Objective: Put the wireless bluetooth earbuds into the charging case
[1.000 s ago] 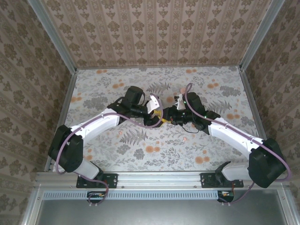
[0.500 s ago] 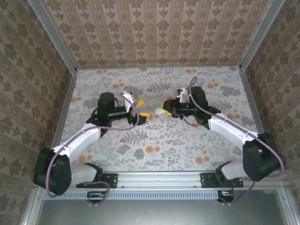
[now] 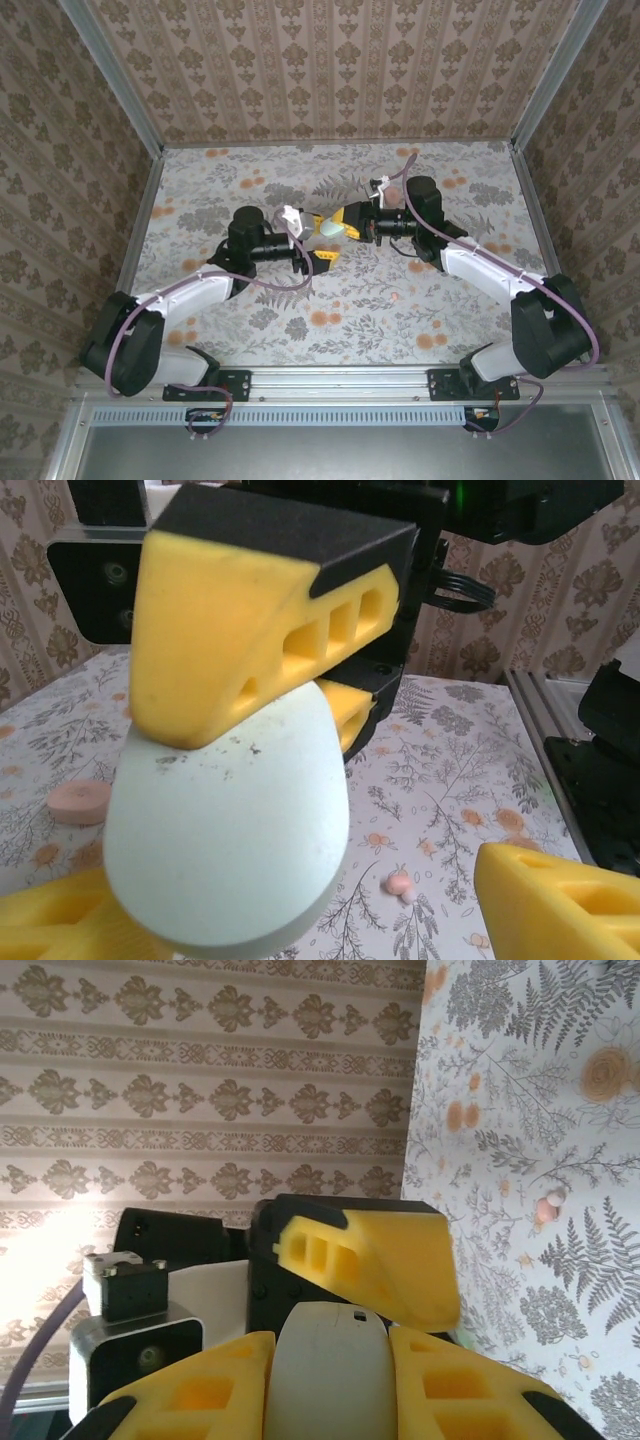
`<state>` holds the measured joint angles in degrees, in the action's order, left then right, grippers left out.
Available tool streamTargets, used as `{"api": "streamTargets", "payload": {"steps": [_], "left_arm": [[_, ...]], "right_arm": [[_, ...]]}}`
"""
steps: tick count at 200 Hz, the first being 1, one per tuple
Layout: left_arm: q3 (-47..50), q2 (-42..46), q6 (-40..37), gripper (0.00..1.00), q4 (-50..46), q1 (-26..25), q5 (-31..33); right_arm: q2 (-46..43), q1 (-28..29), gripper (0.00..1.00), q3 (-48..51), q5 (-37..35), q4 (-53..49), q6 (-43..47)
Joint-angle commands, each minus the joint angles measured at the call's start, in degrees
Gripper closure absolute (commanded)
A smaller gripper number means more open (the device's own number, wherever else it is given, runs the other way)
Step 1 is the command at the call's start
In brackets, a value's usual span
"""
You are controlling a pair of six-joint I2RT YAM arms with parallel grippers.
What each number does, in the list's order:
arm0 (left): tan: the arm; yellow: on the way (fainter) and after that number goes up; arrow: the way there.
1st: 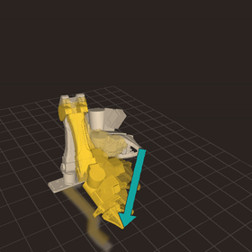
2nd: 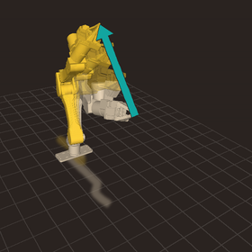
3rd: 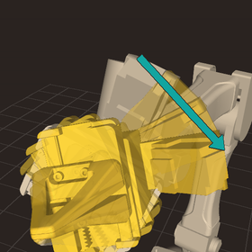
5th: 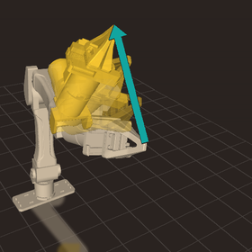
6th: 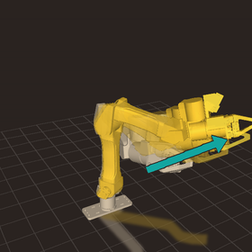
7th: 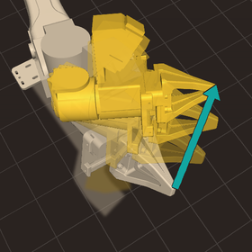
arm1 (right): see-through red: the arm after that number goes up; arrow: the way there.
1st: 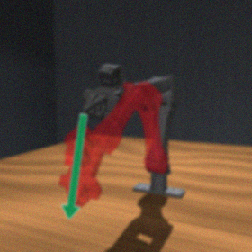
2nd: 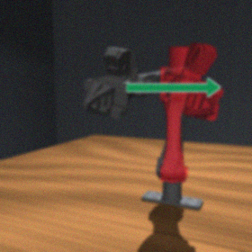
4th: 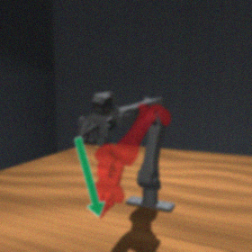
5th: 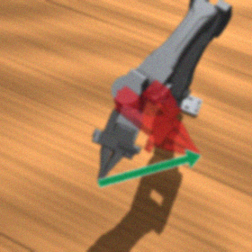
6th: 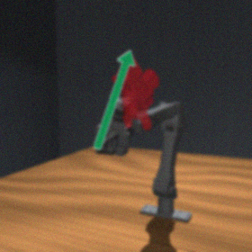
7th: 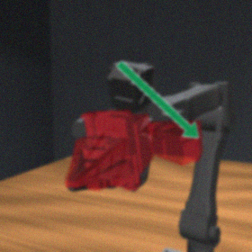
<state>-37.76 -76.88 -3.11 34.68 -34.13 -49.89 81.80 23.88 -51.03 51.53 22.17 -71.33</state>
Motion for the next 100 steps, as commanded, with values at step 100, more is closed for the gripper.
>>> {"api": "streamTargets", "payload": {"steps": [100], "left_arm": [[-0.03,-1.82,7.18,0.56,13.74,1.43,-1.27]], "right_arm": [[-4.71,-0.04,0.80,2.62,1.03,2.80,-2.45]]}}
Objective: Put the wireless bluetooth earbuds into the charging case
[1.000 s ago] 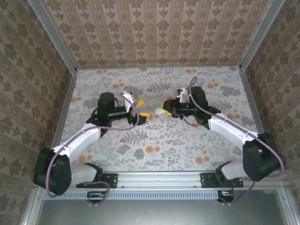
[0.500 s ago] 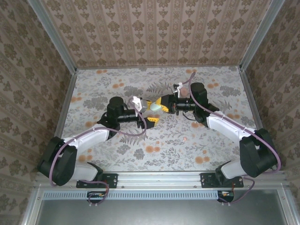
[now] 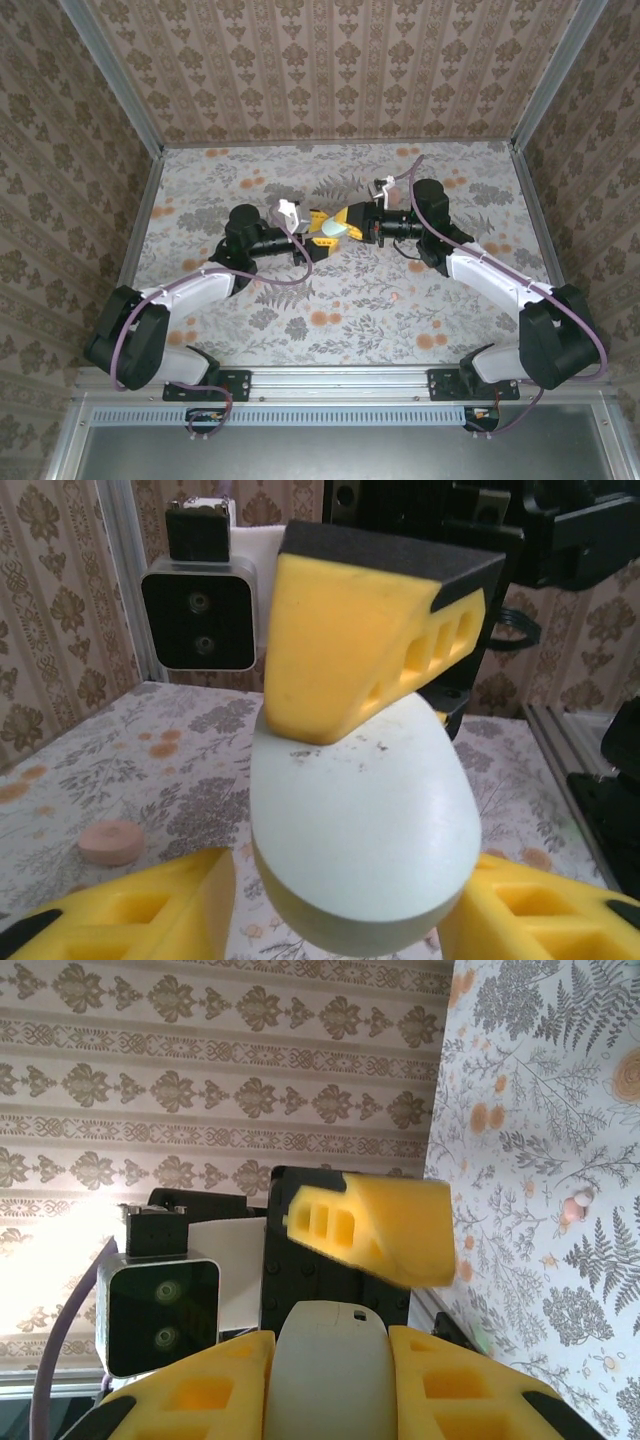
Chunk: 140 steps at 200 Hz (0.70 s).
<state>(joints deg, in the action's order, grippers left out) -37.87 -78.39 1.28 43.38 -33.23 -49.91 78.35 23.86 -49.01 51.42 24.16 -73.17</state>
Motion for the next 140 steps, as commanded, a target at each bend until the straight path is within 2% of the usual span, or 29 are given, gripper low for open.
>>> {"api": "streamTargets", "payload": {"steps": [1,20,36,69,123,140], "left_arm": [[0.03,-0.33,2.82,0.57,5.13,0.54,-1.29],[-0.01,-0.78,3.64,0.65,5.97,0.54,-1.60],[0.23,-0.80,3.94,0.66,6.43,0.58,-1.28],[0.70,-0.62,4.76,0.53,7.72,0.63,-0.23],[0.14,-1.44,5.87,0.51,8.45,0.54,-1.02],[0.33,-1.66,5.65,0.43,7.92,0.37,-0.61]], "right_arm": [[-1.26,-0.03,0.80,0.60,1.14,0.80,-0.64],[-1.22,0.01,0.80,0.78,0.98,0.79,-0.66],[-1.32,0.00,0.80,1.15,0.70,0.80,-0.73],[-1.59,-0.02,0.80,2.19,-1.44,1.76,-1.68],[-0.64,0.05,0.80,4.80,-4.56,9.26,-7.19],[-0.76,0.05,0.80,5.14,-5.12,9.59,-7.52]]}}
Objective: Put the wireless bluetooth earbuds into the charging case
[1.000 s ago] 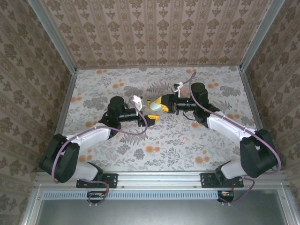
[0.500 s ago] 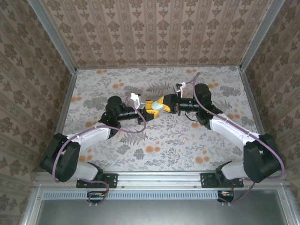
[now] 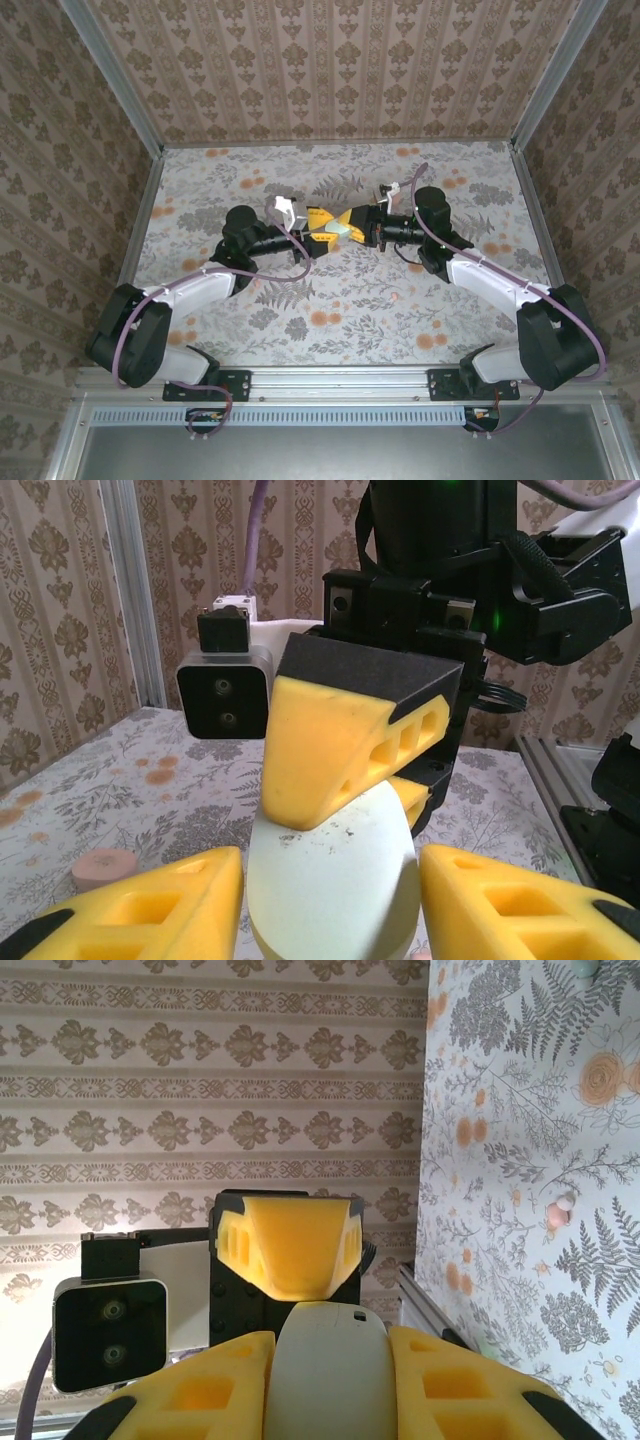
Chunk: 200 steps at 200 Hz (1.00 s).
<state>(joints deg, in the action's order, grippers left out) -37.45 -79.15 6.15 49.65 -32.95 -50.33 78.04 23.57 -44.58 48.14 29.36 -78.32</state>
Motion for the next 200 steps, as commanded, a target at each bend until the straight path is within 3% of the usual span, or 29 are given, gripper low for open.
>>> {"api": "streamTargets", "payload": {"steps": [1,20,57,149,165,181,200], "left_arm": [[-0.08,-0.91,0.74,0.42,1.62,0.08,-0.16],[-0.08,-1.66,1.10,0.35,1.50,0.08,-0.29],[0.06,-3.25,3.00,0.33,3.68,0.08,-0.83],[-0.42,-5.07,6.68,0.60,9.29,0.39,-2.14],[-0.32,-4.64,6.21,0.66,8.44,0.58,-2.20],[-0.85,-3.89,5.40,0.71,5.89,1.10,-2.88],[-1.72,-2.19,4.00,0.74,0.36,2.30,-4.14]], "right_arm": [[-0.44,0.38,0.80,0.71,-1.87,4.38,-2.40],[-0.80,0.36,0.80,0.98,-2.26,5.21,-3.09],[-1.22,0.44,0.80,0.95,-2.27,5.92,-3.83],[-0.77,1.41,0.79,1.28,-2.28,6.55,-4.47],[-1.35,1.39,0.69,1.07,-2.09,5.60,-3.75],[-2.54,1.16,0.48,0.37,-2.26,1.45,-0.36],[-5.38,0.75,0.33,-1.92,-2.80,-8.02,7.06]]}}
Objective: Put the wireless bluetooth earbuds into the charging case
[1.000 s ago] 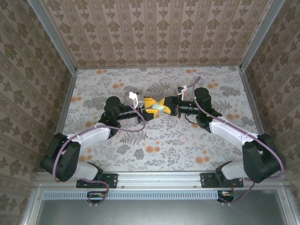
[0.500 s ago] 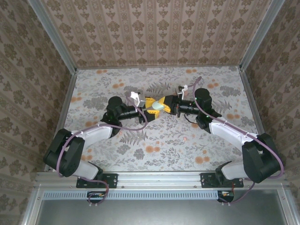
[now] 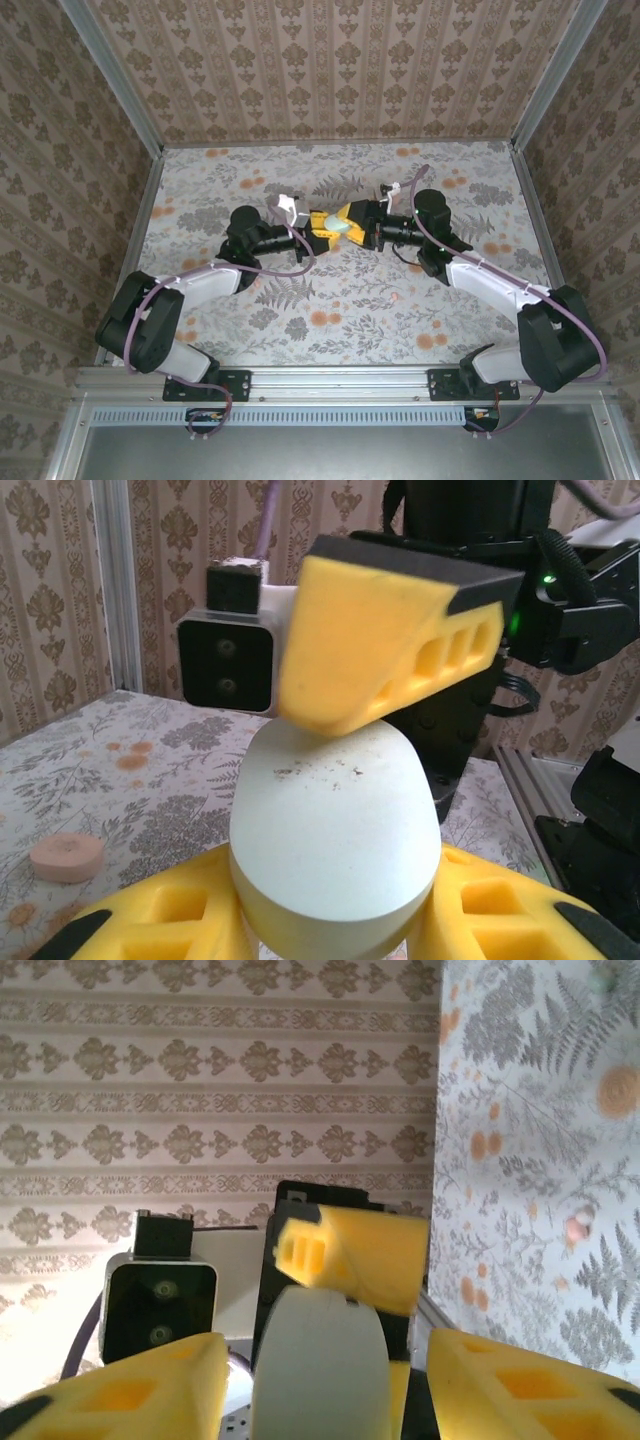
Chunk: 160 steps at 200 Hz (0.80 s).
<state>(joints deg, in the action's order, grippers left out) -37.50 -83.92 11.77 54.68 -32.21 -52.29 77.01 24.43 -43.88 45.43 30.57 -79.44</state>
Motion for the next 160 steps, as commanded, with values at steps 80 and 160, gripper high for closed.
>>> {"api": "streamTargets", "payload": {"steps": [80,160], "left_arm": [[-6.80,11.58,-13.80,0.81,-36.96,7.37,-5.24],[-6.76,12.51,-12.76,0.82,-39.22,8.04,-7.03]], "right_arm": [[-13.29,2.84,0.51,-13.86,-14.49,-49.11,42.23],[-5.71,10.80,0.69,-20.73,-20.07,-52.24,51.76]]}}
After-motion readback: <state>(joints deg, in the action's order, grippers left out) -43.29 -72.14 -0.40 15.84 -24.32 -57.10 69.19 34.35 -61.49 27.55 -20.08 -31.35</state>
